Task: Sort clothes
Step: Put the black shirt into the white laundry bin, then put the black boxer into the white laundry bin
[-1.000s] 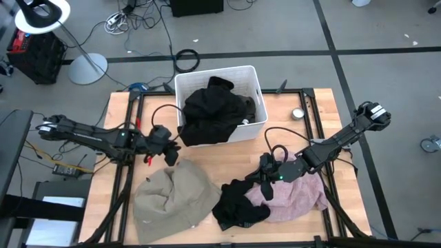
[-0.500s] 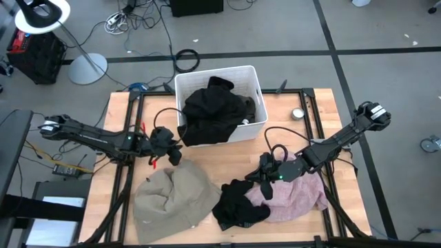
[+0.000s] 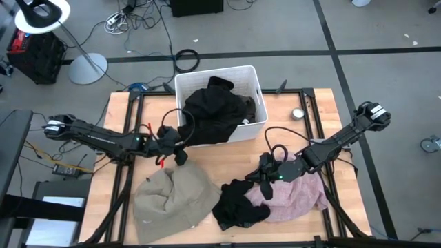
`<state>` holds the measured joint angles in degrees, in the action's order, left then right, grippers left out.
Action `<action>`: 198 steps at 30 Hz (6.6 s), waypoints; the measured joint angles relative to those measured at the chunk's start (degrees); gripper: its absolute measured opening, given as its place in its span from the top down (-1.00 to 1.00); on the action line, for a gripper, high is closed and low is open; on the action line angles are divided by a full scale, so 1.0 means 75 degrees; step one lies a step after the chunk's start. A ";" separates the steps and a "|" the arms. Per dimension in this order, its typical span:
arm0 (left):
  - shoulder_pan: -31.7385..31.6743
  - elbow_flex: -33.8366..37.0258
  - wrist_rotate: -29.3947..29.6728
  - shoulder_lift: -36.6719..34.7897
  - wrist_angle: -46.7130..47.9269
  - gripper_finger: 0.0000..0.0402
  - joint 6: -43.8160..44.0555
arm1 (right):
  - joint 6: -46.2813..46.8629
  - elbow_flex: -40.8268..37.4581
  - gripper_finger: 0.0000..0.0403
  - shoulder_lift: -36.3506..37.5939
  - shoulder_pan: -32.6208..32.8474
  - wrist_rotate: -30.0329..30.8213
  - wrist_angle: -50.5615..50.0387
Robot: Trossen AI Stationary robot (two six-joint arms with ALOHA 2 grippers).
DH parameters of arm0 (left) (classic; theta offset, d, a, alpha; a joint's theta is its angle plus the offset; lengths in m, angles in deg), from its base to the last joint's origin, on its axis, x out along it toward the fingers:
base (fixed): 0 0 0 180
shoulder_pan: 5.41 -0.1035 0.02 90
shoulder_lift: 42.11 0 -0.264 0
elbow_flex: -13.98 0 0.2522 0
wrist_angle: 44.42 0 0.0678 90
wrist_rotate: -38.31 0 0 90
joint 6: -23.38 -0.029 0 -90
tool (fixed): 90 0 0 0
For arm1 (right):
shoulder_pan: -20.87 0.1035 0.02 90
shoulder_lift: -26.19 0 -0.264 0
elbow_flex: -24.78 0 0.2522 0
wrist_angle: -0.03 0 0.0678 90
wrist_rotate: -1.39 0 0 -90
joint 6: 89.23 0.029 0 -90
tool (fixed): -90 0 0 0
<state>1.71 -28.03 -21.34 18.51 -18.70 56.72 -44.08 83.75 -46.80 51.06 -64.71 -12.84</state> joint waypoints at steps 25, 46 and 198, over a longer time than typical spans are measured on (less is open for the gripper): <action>0.0221 -0.1234 -0.2444 -0.0393 0.0194 0.99 -0.0078 | -0.0099 0.0000 1.00 0.0000 -0.0003 -0.0001 0.0063; -0.1968 -0.4995 -0.0014 0.0158 0.0604 1.00 -0.4220 | -0.0224 0.0003 1.00 0.0003 -0.0003 0.0000 0.0444; 0.1955 -0.1309 -0.2477 -0.4492 0.4378 0.44 -0.0042 | 0.0937 0.6271 0.93 -0.6210 -0.1189 -0.2944 -0.6679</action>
<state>16.37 -37.84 -39.92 -15.17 14.14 56.40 -37.06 130.79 -93.38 42.14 -86.79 -62.94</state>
